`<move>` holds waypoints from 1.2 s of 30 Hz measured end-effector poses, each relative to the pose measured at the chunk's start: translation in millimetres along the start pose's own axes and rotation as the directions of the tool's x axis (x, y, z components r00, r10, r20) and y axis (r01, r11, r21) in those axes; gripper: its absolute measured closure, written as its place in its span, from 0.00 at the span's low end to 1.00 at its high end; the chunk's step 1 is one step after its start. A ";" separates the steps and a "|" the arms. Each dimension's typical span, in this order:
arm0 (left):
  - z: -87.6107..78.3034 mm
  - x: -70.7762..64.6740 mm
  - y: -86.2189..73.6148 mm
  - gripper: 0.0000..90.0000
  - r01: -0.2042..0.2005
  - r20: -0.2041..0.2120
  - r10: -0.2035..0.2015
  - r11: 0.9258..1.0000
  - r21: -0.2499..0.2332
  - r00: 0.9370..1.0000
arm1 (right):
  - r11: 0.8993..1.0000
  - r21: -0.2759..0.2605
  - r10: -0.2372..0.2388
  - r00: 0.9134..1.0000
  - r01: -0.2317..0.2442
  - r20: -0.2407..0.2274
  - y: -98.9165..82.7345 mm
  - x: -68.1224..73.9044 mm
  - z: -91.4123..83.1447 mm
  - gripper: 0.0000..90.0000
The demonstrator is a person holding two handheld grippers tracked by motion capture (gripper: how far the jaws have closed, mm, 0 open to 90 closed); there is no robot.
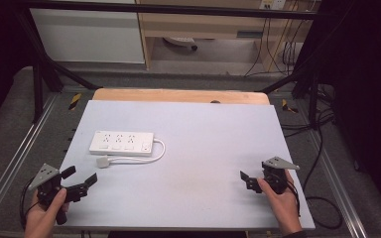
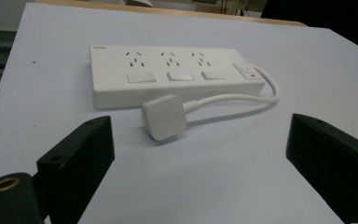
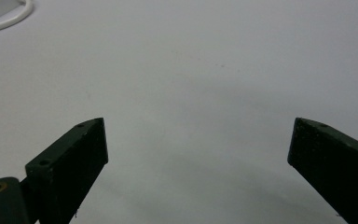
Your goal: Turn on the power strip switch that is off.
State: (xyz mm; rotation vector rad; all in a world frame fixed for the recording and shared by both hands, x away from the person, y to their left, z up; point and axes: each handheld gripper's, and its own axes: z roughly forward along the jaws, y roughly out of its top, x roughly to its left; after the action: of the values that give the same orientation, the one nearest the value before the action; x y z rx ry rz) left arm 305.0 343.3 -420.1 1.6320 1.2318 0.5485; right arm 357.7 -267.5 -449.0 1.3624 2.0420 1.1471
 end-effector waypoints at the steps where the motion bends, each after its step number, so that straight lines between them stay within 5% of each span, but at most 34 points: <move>1: 0.1 0.0 0.1 0.09 0.000 0.002 0.000 1.000 0.002 1.000 | 1.000 0.004 0.001 1.000 -0.001 -0.002 0.0 0.6 0.5 0.06; 14: -0.6 -0.9 2.1 0.08 -0.012 0.005 0.012 1.000 0.001 1.000 | 1.000 -0.006 -0.004 1.000 0.004 -0.010 0.9 1.9 -0.8 0.05; 29: -7.4 -4.7 11.3 0.07 0.041 0.030 -0.039 0.999 -0.037 0.999 | 1.000 -0.025 -0.001 0.999 0.000 -0.046 3.4 4.6 -3.8 0.03; 36: -2.8 -7.2 20.2 0.08 0.028 0.029 -0.027 0.999 -0.024 0.999 | 0.999 -0.038 -0.004 0.998 0.002 -0.060 3.8 4.5 -5.2 0.03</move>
State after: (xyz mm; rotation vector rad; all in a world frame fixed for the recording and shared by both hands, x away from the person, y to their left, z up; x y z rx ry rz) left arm 309.4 337.9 -399.6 1.5948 1.2205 0.5199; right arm 354.1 -264.8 -442.5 1.3214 2.0523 1.2336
